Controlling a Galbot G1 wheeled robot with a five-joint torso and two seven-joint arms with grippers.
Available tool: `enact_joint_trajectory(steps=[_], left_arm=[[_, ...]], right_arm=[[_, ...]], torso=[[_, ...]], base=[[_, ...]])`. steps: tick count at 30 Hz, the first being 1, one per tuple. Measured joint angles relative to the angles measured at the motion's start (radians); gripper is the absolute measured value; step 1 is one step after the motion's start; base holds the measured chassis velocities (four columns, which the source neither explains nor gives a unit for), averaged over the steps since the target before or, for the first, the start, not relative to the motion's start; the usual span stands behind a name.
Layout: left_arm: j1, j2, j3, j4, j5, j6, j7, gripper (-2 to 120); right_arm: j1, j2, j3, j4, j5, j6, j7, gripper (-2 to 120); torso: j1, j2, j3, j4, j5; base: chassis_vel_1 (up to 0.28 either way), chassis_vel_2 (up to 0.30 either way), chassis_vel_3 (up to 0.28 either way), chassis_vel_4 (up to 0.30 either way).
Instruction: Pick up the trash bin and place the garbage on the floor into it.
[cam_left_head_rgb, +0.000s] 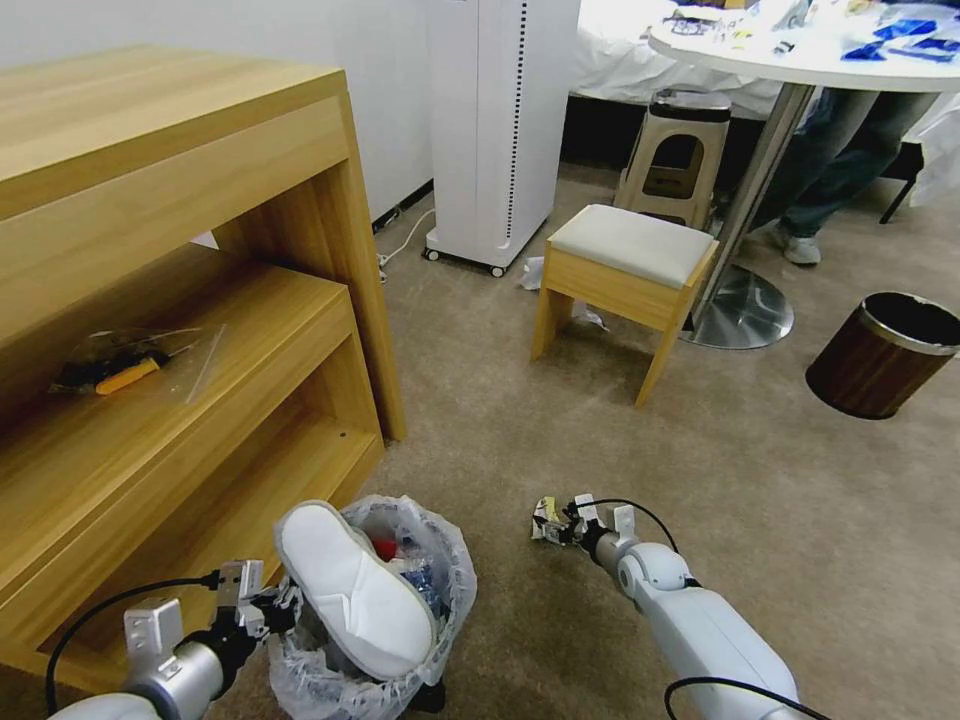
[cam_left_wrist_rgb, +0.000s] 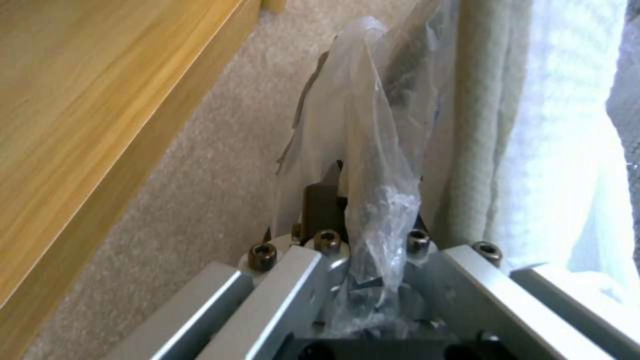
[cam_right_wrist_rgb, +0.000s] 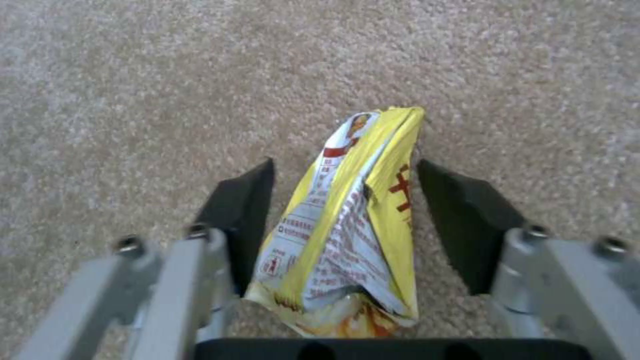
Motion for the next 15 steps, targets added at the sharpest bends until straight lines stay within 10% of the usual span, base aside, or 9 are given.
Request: enact_joint_trajectory(steps=[15], left_arm=[[0.002,0.0,0.001,-0.018,-0.004,-0.004,0.005,0]], right_arm=[[0.007,0.018,0.012,-0.046,-0.011,0.012,0.005,2]], torso=[[0.0,0.0,0.0,-0.0001,0.0001]], base=[[0.0,0.0,0.0,0.0]])
